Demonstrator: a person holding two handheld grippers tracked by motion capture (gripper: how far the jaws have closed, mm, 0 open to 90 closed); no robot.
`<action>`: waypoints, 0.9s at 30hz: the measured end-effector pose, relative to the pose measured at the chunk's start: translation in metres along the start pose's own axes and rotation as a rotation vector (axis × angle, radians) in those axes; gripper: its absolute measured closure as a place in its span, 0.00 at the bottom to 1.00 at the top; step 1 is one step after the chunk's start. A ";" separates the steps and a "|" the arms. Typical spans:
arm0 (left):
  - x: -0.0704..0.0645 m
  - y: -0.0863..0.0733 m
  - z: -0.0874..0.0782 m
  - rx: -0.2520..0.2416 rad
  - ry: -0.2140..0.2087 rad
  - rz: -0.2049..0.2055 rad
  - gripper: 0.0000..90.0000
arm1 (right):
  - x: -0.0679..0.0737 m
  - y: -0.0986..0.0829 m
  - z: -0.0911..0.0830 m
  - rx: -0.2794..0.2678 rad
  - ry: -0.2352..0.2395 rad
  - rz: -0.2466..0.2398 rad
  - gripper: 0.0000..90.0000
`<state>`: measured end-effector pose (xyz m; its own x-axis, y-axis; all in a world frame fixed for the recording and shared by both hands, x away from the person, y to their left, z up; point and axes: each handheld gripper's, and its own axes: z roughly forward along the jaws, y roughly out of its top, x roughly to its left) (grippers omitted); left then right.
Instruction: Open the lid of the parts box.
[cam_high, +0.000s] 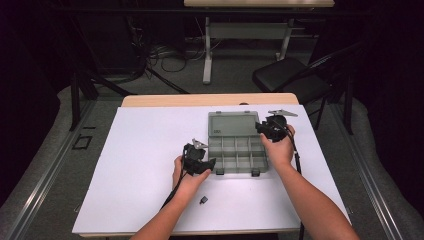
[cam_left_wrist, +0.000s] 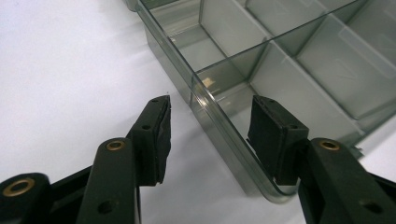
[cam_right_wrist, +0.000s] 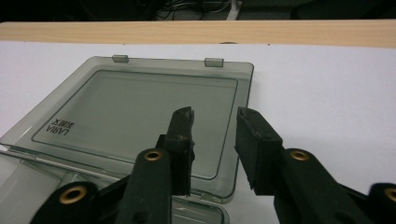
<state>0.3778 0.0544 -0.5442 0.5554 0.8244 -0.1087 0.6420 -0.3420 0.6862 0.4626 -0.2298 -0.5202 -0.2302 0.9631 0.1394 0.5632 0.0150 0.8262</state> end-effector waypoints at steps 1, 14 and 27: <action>0.000 0.000 -0.003 -0.014 -0.009 0.002 0.53 | 0.001 0.000 -0.001 -0.007 -0.003 -0.007 0.72; 0.023 -0.008 -0.041 -0.094 -0.053 0.053 0.45 | -0.001 -0.004 -0.015 -0.027 -0.034 -0.068 0.63; 0.054 -0.024 -0.081 -0.161 -0.088 0.019 0.42 | 0.010 -0.008 -0.043 -0.062 -0.021 -0.146 0.48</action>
<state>0.3500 0.1438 -0.5087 0.6151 0.7736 -0.1522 0.5417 -0.2745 0.7945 0.4218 -0.2321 -0.5019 -0.2888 0.9574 0.0040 0.4746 0.1395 0.8691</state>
